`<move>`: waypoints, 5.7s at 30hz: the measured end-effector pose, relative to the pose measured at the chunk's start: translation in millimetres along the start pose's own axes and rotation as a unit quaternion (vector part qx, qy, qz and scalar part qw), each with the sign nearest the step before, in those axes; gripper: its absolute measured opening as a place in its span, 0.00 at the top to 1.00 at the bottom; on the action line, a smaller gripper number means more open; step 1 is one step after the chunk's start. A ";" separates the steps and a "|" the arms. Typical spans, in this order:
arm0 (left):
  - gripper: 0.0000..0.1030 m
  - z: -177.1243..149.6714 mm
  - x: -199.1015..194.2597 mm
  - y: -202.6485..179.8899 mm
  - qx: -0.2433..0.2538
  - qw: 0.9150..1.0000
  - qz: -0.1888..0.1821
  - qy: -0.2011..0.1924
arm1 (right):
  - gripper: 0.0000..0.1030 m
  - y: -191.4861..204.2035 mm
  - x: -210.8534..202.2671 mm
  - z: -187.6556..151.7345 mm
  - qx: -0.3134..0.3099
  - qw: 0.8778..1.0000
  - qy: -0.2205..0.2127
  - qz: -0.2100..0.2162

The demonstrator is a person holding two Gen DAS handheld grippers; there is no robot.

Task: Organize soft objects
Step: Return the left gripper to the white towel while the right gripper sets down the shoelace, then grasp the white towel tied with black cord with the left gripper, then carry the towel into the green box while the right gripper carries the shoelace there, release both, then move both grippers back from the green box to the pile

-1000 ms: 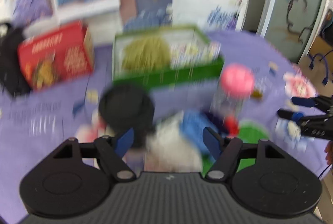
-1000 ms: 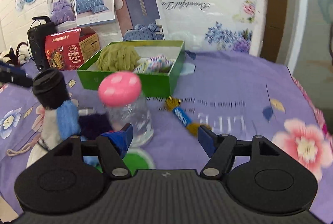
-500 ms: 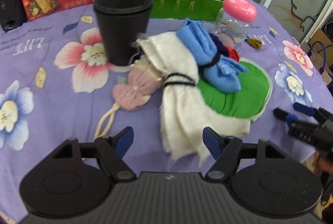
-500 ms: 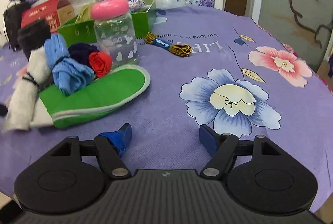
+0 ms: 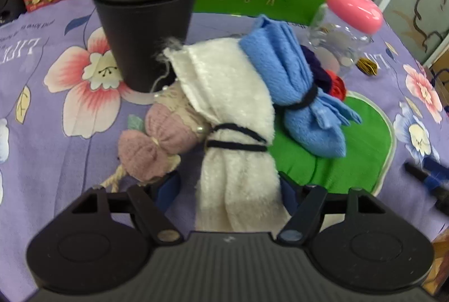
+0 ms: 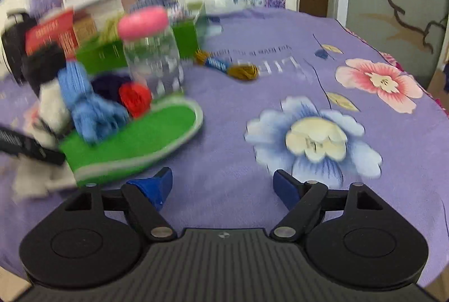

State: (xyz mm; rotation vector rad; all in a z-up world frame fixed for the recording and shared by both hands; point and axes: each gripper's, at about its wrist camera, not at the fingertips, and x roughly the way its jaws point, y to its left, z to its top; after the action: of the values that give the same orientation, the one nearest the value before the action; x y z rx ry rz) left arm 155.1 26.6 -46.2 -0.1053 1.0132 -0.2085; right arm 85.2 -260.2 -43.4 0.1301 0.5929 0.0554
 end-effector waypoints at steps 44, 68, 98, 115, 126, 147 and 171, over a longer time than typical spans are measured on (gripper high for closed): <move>0.35 -4.1 -4.1 17.3 0.040 0.999 -0.021 -0.002 | 0.27 -17.4 192.4 109.6 -0.167 0.979 0.115 0.032; 0.76 -17.0 -104.1 40.8 0.015 0.997 -0.030 -0.073 | 0.98 -41.0 46.3 66.1 -0.158 0.984 0.068 0.056; 0.29 -42.1 -19.7 14.7 0.146 0.989 0.030 0.013 | 0.63 -42.5 82.3 53.6 -0.191 0.958 0.213 -0.007; 0.77 -20.8 -87.4 50.2 0.057 0.997 0.012 -0.054 | 1.00 -16.6 12.1 68.6 -0.194 0.971 0.129 0.049; 0.76 145.8 -118.9 32.1 0.101 0.985 0.006 -0.137 | 1.00 32.0 44.4 190.8 -0.195 0.976 0.006 0.093; 0.34 306.6 16.3 -4.0 0.116 0.990 0.049 -0.066 | 0.86 89.1 192.5 264.7 -0.188 0.975 0.011 0.118; 0.31 124.0 -119.7 -47.8 0.169 0.976 0.016 -0.136 | 0.76 44.0 30.5 172.7 -0.129 0.987 0.019 0.095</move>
State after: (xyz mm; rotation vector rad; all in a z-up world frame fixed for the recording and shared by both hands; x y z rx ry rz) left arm 193.4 5.3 127.2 0.1877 0.6953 -0.3255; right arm 206.5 -232.3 87.7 -0.0658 0.6042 0.3185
